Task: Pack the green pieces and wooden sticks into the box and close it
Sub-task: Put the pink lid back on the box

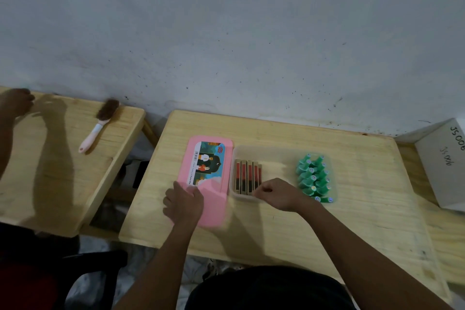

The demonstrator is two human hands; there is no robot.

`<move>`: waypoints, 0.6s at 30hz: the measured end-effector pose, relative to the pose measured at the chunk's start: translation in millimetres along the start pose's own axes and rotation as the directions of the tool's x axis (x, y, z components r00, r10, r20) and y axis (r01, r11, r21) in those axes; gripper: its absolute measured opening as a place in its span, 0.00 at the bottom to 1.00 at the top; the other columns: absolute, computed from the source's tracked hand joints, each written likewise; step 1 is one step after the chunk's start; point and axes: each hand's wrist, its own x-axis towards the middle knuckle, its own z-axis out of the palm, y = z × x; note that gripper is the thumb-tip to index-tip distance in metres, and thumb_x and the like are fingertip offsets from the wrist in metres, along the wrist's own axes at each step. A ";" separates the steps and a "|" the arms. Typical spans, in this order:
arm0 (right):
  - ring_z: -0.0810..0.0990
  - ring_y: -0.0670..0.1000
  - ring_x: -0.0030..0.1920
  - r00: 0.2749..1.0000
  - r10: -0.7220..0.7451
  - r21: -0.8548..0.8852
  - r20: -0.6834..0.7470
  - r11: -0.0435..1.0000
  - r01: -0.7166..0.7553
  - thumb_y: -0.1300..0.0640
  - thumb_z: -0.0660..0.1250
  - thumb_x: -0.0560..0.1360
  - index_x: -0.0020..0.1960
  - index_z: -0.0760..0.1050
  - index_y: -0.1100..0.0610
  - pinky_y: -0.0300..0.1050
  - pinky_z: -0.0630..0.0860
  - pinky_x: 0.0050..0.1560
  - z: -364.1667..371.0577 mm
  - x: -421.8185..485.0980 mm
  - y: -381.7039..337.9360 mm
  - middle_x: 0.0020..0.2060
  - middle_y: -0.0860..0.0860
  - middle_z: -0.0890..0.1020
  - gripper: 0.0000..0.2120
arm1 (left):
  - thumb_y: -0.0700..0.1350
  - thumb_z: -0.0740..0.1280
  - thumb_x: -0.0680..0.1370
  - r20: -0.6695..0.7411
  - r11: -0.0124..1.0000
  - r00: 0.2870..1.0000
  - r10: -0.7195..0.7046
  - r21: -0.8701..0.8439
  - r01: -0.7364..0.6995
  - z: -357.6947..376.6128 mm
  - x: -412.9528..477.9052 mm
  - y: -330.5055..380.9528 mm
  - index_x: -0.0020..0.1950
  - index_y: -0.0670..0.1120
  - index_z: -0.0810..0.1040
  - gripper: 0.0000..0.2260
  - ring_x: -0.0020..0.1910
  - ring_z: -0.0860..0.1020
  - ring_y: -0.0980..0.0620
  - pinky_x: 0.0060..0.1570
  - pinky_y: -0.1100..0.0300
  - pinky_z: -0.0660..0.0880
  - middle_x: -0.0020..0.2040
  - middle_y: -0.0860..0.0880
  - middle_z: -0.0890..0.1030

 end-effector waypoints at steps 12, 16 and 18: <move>0.80 0.49 0.53 0.998 -0.056 -0.085 0.028 0.995 0.058 0.50 0.65 0.78 0.53 0.83 0.55 0.48 0.76 0.57 -2.3 -11.6 -7.5 0.52 0.51 0.84 0.12 | 0.49 0.57 0.80 0.173 0.922 0.979 -0.104 -0.354 0.160 -33.4 15.7 9.7 0.58 0.36 0.76 0.18 0.52 0.77 0.38 0.53 0.48 0.76 0.57 0.36 0.76; 0.81 0.54 0.51 0.986 -0.074 0.087 -0.151 0.992 0.088 0.51 0.62 0.80 0.53 0.82 0.60 0.48 0.75 0.53 -5.1 -17.6 -21.9 0.50 0.55 0.83 0.15 | 0.49 0.55 0.82 -0.151 0.898 0.976 0.160 -0.388 -0.207 -64.4 -5.4 35.0 0.50 0.40 0.73 0.14 0.47 0.79 0.39 0.45 0.50 0.77 0.47 0.39 0.79; 0.81 0.55 0.47 0.967 -0.054 0.210 -0.247 0.972 0.108 0.50 0.61 0.80 0.50 0.81 0.59 0.53 0.77 0.53 -6.4 -20.8 -33.5 0.46 0.56 0.83 0.15 | 0.51 0.55 0.82 -0.335 0.849 0.893 0.300 -0.333 -0.410 -84.0 -21.5 55.1 0.49 0.42 0.70 0.13 0.40 0.79 0.43 0.38 0.51 0.78 0.42 0.44 0.79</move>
